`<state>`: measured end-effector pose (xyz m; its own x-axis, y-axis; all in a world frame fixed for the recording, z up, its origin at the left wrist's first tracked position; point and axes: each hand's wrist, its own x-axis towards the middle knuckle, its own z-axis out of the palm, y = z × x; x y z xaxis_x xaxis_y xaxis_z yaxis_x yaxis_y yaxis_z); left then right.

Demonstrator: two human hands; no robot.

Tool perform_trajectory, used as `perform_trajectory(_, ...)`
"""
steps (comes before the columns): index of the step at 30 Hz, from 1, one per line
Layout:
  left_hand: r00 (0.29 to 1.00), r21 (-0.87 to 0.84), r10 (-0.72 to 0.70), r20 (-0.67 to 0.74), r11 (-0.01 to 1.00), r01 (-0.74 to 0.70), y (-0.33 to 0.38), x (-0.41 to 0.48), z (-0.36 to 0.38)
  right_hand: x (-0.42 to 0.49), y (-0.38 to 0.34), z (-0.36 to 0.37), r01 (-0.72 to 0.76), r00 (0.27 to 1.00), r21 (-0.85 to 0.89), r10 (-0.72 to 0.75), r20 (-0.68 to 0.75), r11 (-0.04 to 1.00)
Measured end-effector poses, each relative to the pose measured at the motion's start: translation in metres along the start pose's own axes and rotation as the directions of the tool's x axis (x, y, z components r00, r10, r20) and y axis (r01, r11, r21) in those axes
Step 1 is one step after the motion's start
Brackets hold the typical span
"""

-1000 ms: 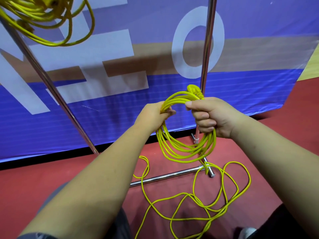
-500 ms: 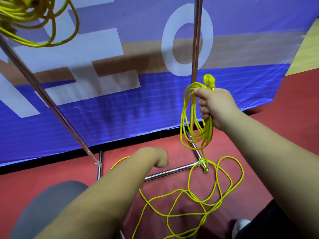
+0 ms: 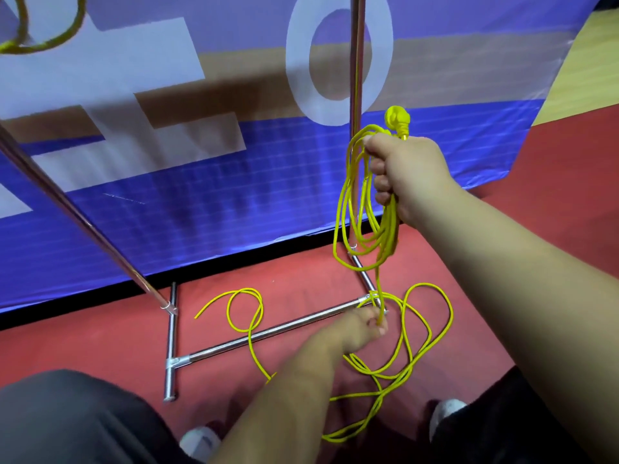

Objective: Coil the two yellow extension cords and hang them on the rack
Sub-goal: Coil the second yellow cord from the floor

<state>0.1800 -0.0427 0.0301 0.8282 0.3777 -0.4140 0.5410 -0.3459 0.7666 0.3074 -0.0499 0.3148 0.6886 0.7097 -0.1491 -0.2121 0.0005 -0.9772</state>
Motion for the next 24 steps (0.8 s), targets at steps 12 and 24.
perform_trajectory(12, 0.991, 0.430, -0.125, -0.045, 0.893, 0.132, -0.020, -0.026, -0.104, 0.000, -0.003, -0.010, 0.100, 0.995, -0.175, -0.094, 0.039, 0.980)
perform_trajectory(24, 0.840, 0.280, -0.073, -0.538, 0.924, 0.260, 0.131, -0.144, -0.326, -0.004, 0.013, 0.021, 0.228, 0.974, -0.338, -0.211, 0.087, 0.913)
